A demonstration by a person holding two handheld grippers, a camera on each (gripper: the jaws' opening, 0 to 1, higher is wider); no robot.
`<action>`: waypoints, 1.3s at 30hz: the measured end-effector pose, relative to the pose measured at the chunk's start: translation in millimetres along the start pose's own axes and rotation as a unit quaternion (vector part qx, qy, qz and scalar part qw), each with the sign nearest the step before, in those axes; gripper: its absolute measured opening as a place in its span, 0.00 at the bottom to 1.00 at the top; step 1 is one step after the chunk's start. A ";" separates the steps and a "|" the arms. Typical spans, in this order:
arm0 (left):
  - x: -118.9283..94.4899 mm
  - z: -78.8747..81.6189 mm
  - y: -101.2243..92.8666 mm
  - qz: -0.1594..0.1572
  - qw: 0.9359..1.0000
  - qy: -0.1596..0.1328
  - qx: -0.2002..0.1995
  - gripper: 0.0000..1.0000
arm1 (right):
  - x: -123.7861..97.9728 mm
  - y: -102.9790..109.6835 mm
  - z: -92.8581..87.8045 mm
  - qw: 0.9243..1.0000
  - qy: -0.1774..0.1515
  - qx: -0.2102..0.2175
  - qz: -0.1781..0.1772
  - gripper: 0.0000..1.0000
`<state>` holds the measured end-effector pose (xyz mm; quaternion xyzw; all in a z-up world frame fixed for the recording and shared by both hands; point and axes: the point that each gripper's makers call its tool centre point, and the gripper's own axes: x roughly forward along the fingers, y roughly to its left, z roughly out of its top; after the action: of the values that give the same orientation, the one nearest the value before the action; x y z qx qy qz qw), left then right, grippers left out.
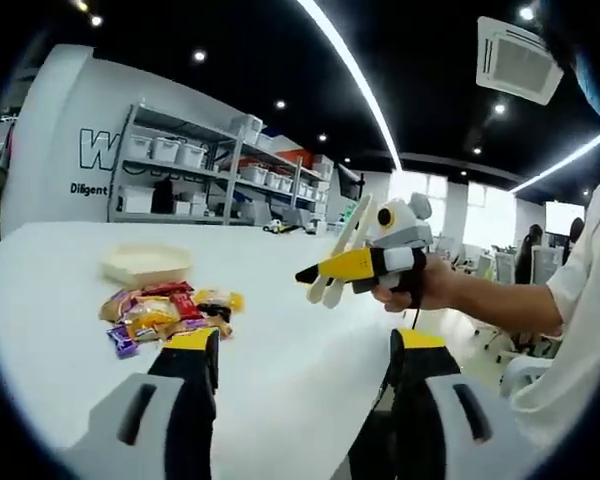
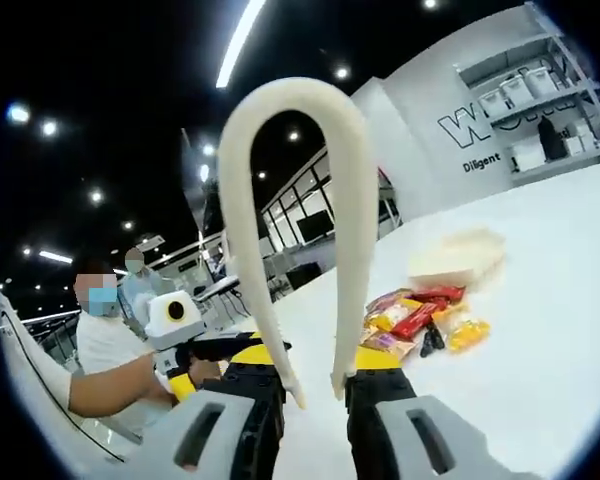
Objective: Place the target food into the container with the food tongs after gripping and lifting it, then release it inside without dropping or visibly crushing the food.
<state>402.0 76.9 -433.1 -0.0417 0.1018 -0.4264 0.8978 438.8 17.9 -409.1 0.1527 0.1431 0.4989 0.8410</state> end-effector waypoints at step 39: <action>-28.8 -32.5 33.6 0.109 0.991 0.082 -0.006 0.99 | 101.0 -15.0 -28.7 0.987 0.124 -0.100 0.017 0.16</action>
<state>402.7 120.8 -466.0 -0.0007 0.1819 -0.3273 0.9272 486.1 103.5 -450.3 0.0077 0.1929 0.5401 0.8192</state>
